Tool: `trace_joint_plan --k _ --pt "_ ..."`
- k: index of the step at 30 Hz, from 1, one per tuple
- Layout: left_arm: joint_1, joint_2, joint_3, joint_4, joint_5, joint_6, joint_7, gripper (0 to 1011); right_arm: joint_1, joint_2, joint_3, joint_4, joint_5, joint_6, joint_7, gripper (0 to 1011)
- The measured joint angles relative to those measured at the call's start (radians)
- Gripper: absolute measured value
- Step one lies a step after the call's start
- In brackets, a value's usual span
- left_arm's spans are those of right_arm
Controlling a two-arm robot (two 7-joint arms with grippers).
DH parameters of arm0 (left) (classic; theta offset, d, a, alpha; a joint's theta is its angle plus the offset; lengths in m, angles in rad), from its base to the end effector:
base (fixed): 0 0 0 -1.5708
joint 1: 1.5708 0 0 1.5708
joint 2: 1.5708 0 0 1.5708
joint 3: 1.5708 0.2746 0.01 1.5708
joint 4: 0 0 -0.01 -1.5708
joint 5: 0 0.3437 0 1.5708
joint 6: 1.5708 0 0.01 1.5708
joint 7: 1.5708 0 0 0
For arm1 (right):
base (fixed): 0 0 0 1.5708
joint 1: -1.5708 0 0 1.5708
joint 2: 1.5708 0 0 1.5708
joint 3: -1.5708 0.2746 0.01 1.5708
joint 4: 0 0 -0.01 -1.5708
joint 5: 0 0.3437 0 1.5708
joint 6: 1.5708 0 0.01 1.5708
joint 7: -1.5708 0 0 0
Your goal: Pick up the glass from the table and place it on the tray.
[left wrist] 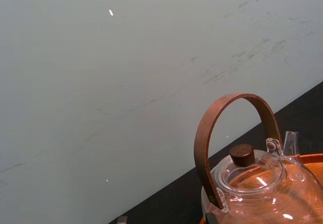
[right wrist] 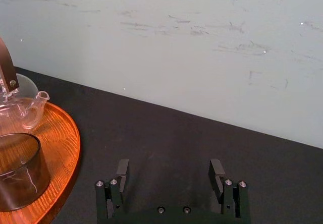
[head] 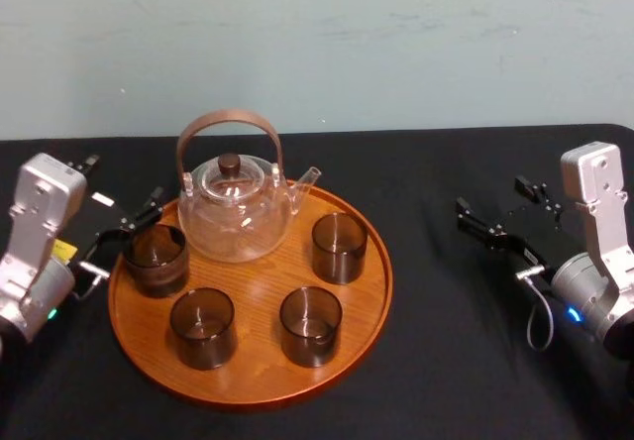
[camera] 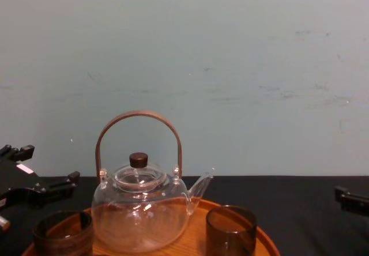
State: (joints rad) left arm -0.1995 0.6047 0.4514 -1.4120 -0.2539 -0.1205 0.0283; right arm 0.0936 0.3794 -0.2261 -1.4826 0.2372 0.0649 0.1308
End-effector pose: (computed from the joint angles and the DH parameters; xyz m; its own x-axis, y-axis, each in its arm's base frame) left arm 0.3885 0.0647 -0.2965 0.2923 0.8803 0.3738 -0.9553 0.2873 0.0703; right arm 0.3809 -0.0418 -0.2896 0.3101 -0.9412 0.1339 0.9446 0.2890 -0.1556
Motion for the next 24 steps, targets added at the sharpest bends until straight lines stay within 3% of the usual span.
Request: trace_joint_plan --k 24 --pt "0.000 0.000 0.000 0.000 0.000 0.000 0.000 1001 -0.002 0.003 -0.002 -0.005 0.003 0.001 0.001 1002"
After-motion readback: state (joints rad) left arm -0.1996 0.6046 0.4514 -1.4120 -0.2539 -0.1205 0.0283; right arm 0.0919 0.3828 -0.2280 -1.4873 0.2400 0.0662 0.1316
